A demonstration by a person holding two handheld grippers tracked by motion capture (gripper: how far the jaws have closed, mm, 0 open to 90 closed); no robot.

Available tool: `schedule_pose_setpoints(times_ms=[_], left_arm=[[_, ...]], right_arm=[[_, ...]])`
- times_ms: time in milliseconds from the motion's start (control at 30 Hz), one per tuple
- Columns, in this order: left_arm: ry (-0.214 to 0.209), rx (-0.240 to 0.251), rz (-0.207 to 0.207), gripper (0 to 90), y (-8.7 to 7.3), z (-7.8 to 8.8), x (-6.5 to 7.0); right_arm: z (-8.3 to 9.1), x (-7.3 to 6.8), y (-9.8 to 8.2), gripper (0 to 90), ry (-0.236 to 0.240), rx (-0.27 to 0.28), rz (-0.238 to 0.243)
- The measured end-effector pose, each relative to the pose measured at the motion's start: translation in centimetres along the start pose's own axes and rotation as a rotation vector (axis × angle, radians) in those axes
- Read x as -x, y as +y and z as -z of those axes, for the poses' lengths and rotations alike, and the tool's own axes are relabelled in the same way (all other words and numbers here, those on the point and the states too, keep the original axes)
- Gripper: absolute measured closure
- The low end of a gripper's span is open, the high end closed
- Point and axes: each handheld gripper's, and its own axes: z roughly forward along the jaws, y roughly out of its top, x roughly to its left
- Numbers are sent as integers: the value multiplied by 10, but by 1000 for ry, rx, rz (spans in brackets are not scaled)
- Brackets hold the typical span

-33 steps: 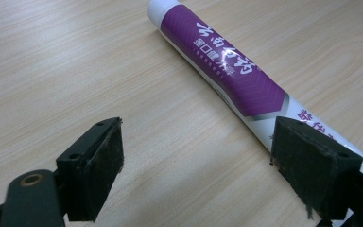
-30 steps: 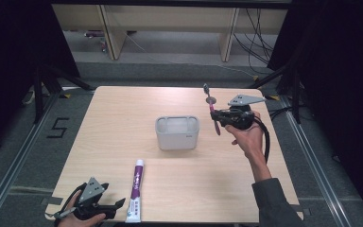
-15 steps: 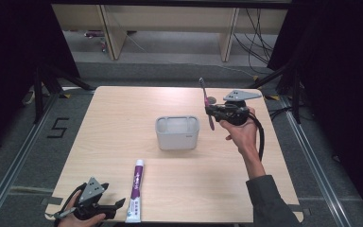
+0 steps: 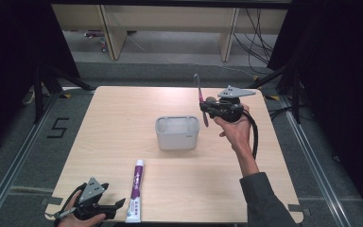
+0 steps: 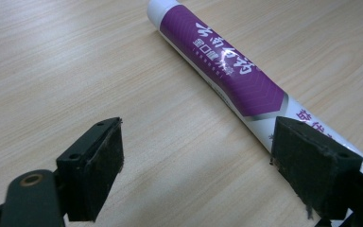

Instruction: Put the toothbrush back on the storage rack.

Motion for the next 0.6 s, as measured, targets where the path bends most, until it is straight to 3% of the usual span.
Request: schedule_pose_setpoints(times_ms=[33,100,200,333,567,600], left_arm=[[-1,0,0,173,0,0,0],[0,0,0,173,0,0,0],[-1,-1,-1,173,0,0,0],[-2,-2,-1,173,0,0,0],[-3,-4,-4,173,0,0,0],[-4,-4,-6,173,0,0,0]], right_arm=[[-1,2,1,834,-10,-1,28],[-3,0,1,834,-7,1,10],[-4,2,2,834,-6,11,23],[-7,0,2,834,-1,13,-10],[-11,2,3,834,2,34,4],[-11,0,3,834,-2,28,-31]])
